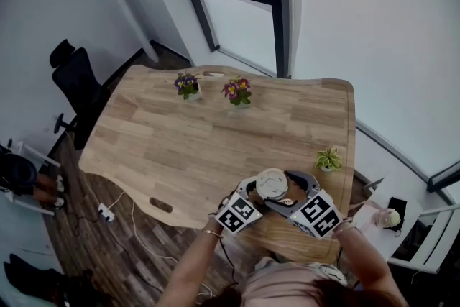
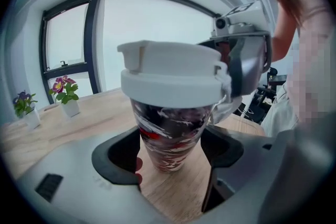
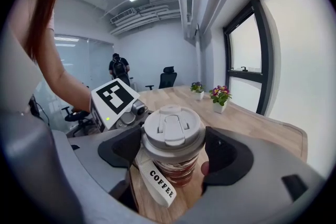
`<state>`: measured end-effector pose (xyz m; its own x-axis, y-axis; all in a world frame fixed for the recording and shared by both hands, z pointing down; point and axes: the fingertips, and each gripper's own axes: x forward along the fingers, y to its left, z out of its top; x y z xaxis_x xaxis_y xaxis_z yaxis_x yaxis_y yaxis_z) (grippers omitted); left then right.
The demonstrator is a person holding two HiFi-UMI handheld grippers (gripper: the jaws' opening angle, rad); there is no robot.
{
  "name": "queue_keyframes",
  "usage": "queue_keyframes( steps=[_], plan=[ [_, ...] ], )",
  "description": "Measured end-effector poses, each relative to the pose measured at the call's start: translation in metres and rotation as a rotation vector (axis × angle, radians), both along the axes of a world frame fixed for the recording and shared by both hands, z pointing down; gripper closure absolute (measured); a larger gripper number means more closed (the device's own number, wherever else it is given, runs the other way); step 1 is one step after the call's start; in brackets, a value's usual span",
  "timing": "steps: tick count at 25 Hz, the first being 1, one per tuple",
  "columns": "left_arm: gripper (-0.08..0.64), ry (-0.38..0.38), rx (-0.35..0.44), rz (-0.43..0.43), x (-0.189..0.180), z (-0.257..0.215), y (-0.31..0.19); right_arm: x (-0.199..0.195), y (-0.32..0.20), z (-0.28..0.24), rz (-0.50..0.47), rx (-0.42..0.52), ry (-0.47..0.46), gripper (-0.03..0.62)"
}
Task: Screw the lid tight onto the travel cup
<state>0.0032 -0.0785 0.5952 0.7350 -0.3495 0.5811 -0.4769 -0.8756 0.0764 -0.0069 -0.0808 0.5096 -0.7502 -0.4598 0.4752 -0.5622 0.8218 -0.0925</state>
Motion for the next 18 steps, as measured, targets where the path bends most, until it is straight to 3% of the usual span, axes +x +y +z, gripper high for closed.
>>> queue_keyframes(
  steps=[4, 8, 12, 18],
  plan=[
    [0.213, 0.017, 0.027, -0.114, 0.0000, 0.0003, -0.0037, 0.0010, -0.0029, 0.0008, 0.146, 0.037, -0.018, 0.229],
    [0.213, 0.004, 0.038, -0.145, -0.0002, 0.0013, -0.0044, 0.0005, -0.0034, 0.0012, 0.221, 0.046, -0.041, 0.230],
    [0.213, 0.011, 0.032, -0.061, -0.0027, 0.0036, -0.0027, -0.0014, 0.0003, 0.0025, 0.120, -0.017, -0.032, 0.228],
    [0.213, -0.040, -0.005, 0.104, -0.0023, 0.0055, 0.0002, 0.0040, -0.0002, 0.0061, -0.033, -0.050, 0.026, 0.229]
  ],
)
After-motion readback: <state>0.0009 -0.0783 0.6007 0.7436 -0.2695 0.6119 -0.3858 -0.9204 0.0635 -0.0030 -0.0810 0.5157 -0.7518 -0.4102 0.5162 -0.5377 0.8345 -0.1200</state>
